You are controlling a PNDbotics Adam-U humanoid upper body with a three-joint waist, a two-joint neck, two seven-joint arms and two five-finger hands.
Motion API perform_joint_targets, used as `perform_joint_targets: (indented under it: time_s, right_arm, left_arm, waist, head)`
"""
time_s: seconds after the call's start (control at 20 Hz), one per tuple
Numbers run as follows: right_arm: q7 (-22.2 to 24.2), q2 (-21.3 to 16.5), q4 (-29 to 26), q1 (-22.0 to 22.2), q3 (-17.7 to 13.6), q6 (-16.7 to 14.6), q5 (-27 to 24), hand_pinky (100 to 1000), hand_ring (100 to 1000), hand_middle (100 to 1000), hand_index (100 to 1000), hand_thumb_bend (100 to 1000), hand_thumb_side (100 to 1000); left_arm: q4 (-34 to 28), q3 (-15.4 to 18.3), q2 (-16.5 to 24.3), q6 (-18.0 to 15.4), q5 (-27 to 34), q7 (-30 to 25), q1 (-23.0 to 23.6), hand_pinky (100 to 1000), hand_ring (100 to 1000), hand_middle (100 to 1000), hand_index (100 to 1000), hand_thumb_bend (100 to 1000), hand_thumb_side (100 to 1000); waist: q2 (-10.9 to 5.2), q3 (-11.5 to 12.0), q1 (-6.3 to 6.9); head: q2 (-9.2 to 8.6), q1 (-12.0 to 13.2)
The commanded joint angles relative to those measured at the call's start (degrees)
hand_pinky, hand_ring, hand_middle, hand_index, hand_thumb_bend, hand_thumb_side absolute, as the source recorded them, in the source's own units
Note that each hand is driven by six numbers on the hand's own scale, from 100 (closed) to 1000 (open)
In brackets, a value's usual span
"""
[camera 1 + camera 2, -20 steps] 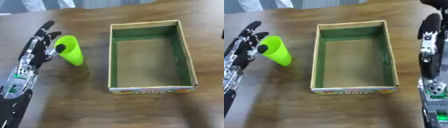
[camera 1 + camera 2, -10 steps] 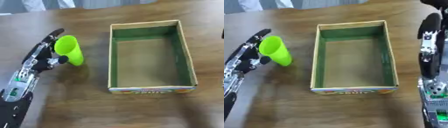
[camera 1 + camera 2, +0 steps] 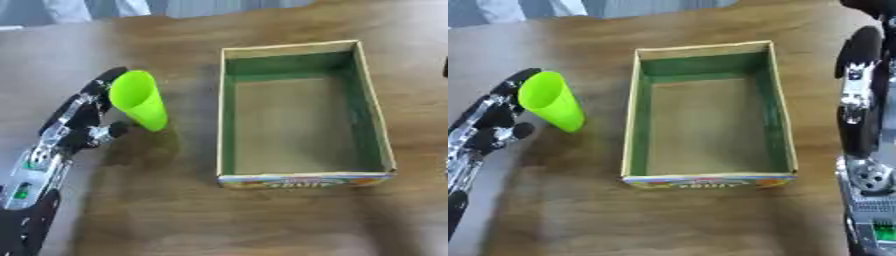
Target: Pick up objects on the table and place them in the box.
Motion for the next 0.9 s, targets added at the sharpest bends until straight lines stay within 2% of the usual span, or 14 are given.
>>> perform_joint_targets:
  time_s: [0.05,0.6,0.9]
  right_arm:
    - [0.0,-0.3,-0.6,-0.7,-0.1,0.0,-0.2,175,761,863,896,101,1000]
    - [0.1,-0.2,-0.7,-0.8,-0.1,0.0,-0.4,176,762,863,896,101,1000]
    - [0.1,-0.2,-0.7,-0.9,0.0,-0.1,-0.5,177,762,863,897,101,1000]
  left_arm:
    - [-0.1,1.0,0.5,-0.1,-0.5,0.0,-0.1,1000,915,1000,1000,1000,432]
    - [1.4,1.2,-0.6,0.2,-4.0,2.5,-1.1,1000,909,1000,1000,1000,438]
    - [2.0,1.1,-1.3,0.6,-5.7,3.9,-1.3,1000,912,1000,1000,1000,413]
  waist:
    - [-0.67,0.1,-0.19]
    - [-0.55,-0.2,-0.15]
    - [-0.51,-0.4,-0.1]
  head:
    - [0.01,0.1]
    - [0.01,0.0]
    - [0.01,0.0]
